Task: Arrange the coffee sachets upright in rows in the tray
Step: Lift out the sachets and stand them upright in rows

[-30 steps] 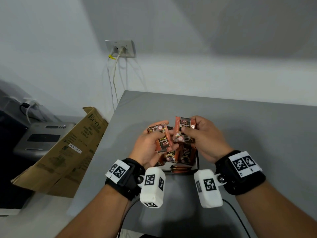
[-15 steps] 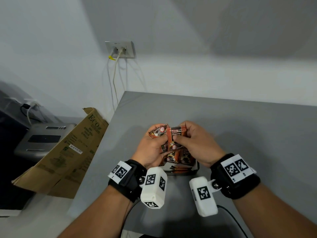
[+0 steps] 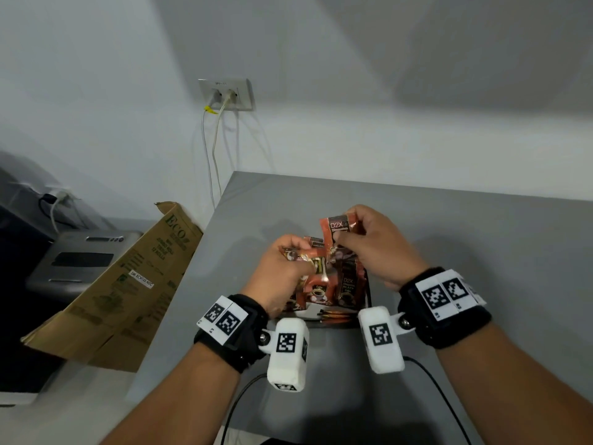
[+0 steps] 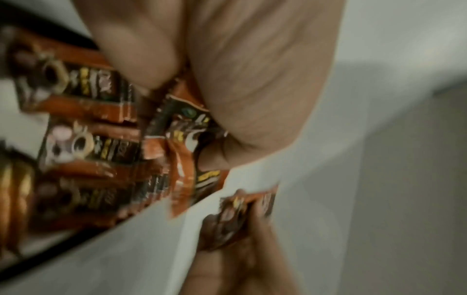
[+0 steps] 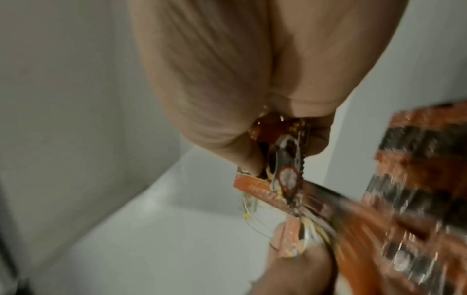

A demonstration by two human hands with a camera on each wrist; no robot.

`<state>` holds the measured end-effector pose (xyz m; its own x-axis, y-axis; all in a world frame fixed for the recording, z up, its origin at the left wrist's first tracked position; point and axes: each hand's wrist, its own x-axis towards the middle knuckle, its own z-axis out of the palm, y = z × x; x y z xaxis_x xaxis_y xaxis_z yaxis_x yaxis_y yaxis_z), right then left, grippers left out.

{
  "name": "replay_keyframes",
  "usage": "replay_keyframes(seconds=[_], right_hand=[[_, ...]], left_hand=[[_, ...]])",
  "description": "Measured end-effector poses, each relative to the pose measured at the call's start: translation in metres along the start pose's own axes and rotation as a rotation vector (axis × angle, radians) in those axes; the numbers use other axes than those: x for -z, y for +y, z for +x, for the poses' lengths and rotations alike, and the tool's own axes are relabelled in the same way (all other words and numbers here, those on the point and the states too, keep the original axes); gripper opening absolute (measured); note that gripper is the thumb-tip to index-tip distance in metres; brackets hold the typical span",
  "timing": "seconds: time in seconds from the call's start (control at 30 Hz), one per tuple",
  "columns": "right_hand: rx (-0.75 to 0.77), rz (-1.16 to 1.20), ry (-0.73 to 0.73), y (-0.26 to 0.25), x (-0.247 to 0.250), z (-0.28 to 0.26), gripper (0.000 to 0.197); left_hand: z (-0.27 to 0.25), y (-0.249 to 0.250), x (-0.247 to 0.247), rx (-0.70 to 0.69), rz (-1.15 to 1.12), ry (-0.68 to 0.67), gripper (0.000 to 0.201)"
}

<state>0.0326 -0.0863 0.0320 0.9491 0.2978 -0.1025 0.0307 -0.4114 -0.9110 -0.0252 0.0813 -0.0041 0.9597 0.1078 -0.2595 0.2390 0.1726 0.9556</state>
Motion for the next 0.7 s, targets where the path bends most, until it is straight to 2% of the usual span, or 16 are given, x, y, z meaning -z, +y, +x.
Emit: replay_keyframes(seconds=[0.07,0.17,0.33,0.43,0.6,0.7], right_hand=[[-0.136,0.249,0.001,0.005,-0.006,-0.004,0.008],[-0.261,0.527,-0.022,0.012,-0.021,-0.008,0.011],[-0.227,0.558,0.118,0.010,-0.028,-0.007,0.012],[-0.213,0.602,0.122,0.012,-0.023,-0.008,0.017],[-0.218,0.616,0.059,0.007,-0.028,-0.014,0.012],[-0.215,0.602,0.100,0.005,-0.023,-0.013,0.011]], left_hand=[[0.003,0.000,0.000,0.008,-0.200,0.099,0.036],[0.005,-0.005,-0.006,-0.008,-0.390,0.106,0.041],[0.000,-0.006,-0.017,0.023,-0.479,0.038,0.032],[0.000,-0.003,-0.015,0.038,-0.467,0.048,0.023],[-0.003,-0.007,-0.021,-0.023,-0.415,0.104,0.027],[-0.004,-0.005,-0.017,0.039,-0.447,0.085,0.023]])
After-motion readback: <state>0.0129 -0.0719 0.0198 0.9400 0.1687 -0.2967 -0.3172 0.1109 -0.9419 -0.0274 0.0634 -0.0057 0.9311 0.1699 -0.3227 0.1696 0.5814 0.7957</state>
